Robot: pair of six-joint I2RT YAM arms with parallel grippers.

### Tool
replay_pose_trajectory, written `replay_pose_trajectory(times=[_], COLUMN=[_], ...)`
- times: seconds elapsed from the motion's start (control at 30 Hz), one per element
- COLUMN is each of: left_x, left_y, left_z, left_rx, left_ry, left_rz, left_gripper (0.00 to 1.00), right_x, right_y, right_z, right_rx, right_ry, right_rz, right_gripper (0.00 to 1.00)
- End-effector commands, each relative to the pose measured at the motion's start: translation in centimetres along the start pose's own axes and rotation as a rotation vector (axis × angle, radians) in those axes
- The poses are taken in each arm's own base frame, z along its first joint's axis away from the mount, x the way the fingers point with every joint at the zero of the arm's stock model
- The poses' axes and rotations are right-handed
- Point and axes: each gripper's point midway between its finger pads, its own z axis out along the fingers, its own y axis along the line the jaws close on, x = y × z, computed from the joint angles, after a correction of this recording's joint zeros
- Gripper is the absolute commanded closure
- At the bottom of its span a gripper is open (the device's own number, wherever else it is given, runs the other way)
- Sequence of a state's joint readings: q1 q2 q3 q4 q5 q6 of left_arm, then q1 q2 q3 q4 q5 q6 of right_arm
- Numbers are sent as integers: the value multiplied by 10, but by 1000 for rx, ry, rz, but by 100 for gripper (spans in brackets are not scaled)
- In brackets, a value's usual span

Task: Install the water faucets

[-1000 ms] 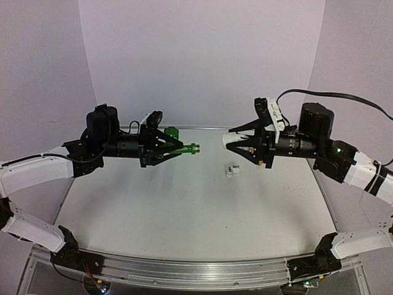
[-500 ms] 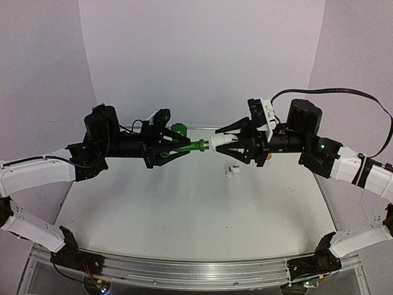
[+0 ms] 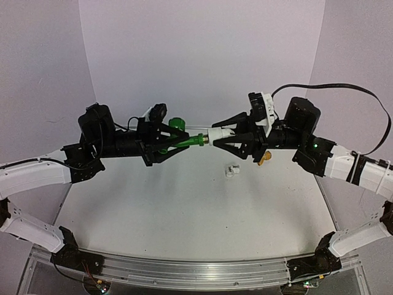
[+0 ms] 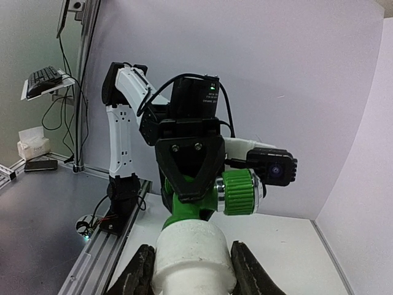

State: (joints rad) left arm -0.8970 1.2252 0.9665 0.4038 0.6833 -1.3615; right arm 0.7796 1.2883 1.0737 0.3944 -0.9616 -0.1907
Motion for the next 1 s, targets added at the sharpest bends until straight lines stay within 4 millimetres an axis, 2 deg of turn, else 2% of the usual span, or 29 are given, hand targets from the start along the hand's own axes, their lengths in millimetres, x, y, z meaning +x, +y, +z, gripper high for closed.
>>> replay_pose_trajectory(times=[0.0,0.17,0.43,0.6,0.8,0.97], left_x=[-1,-1,-3,-4,-5,-6], left_y=[-44,-41,-34,-32,-30,-26], left_z=[-10,-8,-4,-3,-3,-3], left_rx=[112,107,94,90,86,78], left_ry=[-41,-34,-32,-37,-44,-48], left_rz=[110,110,110,100,80,58], left_gripper=[100,100,100,100,100,100], right_x=[-24,-24,-42,-33,-23,-21], right_y=[3,3,2,7,18,13], right_z=[2,4,1,10,22,26], right_rx=[-38,-35,-11,-59,-75,-37], right_ry=[-58,-76,-138,-108,-44,-36], right_rz=[-17,14,26,77,21,8], right_gripper=[100,100,100,100,100,100])
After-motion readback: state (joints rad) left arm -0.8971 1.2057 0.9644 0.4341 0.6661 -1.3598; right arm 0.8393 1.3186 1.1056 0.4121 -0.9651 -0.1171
